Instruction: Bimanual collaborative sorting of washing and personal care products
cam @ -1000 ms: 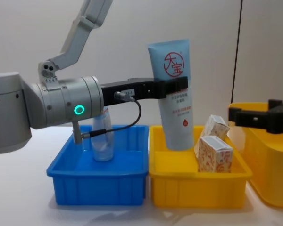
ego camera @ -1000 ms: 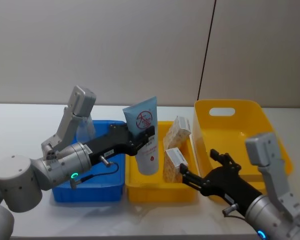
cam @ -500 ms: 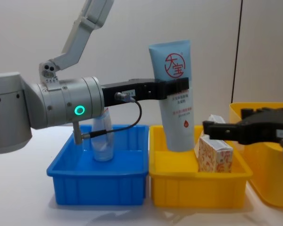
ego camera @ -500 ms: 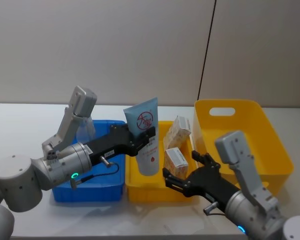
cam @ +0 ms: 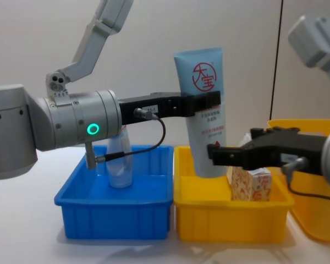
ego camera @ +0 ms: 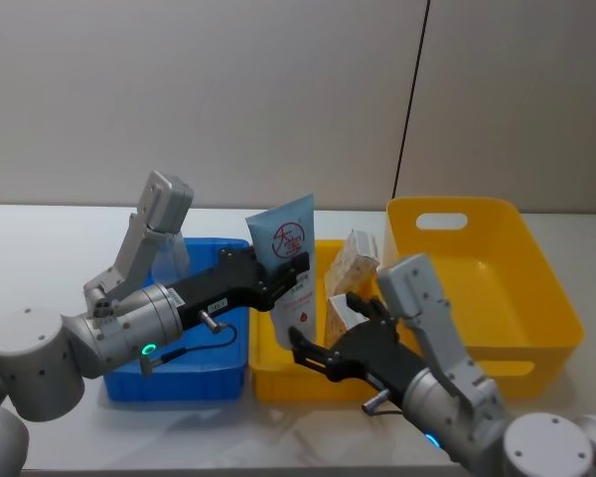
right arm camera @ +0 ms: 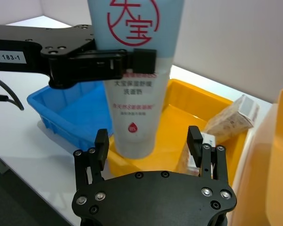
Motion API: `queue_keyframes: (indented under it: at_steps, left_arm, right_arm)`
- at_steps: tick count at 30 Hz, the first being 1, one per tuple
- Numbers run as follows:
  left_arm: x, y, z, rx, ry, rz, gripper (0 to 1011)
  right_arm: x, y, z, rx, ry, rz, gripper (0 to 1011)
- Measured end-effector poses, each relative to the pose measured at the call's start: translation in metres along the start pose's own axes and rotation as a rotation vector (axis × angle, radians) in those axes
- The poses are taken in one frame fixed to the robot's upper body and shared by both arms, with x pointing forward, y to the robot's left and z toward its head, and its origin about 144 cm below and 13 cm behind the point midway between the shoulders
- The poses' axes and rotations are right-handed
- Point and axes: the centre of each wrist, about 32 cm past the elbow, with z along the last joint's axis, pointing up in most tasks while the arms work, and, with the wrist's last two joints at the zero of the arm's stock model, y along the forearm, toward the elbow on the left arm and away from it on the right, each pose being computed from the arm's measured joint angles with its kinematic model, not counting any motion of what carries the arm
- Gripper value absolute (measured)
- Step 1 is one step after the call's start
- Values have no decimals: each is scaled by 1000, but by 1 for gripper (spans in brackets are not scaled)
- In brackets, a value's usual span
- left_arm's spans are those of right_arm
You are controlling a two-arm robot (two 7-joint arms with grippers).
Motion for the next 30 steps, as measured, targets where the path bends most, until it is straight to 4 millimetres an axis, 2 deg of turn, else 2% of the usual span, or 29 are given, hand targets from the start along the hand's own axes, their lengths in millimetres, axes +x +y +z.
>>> queue_keyframes:
  at_steps: [18, 26, 30]
  left_arm:
    - [0, 0, 0, 0, 0, -1, 253]
    - [0, 0, 0, 0, 0, -1, 253]
    - [0, 0, 0, 0, 0, 0, 253]
  right_arm:
    - [-21, 44, -9, -15, 4, -15, 1003]
    - [-27, 57, -13, -16, 2, -29, 1002]
    - [-30, 61, -14, -17, 2, -34, 932]
